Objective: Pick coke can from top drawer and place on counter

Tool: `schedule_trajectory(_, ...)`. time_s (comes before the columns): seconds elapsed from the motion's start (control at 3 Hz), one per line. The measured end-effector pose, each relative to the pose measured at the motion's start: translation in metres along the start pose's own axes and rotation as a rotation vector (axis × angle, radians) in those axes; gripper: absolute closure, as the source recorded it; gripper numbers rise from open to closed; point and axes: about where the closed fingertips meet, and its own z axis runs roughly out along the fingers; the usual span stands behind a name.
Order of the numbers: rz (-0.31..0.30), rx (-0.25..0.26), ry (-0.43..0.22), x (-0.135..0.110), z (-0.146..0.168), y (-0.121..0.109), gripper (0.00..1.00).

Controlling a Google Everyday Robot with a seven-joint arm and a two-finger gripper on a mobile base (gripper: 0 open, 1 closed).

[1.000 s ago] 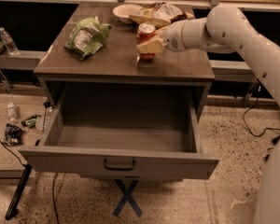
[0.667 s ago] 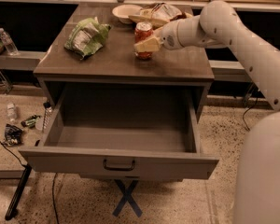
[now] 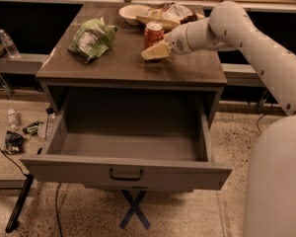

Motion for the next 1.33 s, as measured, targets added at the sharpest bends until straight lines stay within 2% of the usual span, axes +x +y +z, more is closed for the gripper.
schedule_trajectory(0.33,0.009,0.029,0.042,0.011,-0.016,-0.003,0.00)
schedule_trajectory(0.67,0.010,0.097,0.068,0.017,-0.051,-0.005,0.00)
schedule_trajectory(1.0,-0.017,0.216,0.060,0.013,-0.107,-0.001,0.00)
schedule_trajectory(1.33,-0.058,0.356,0.049,0.001,-0.154,0.011,0.00)
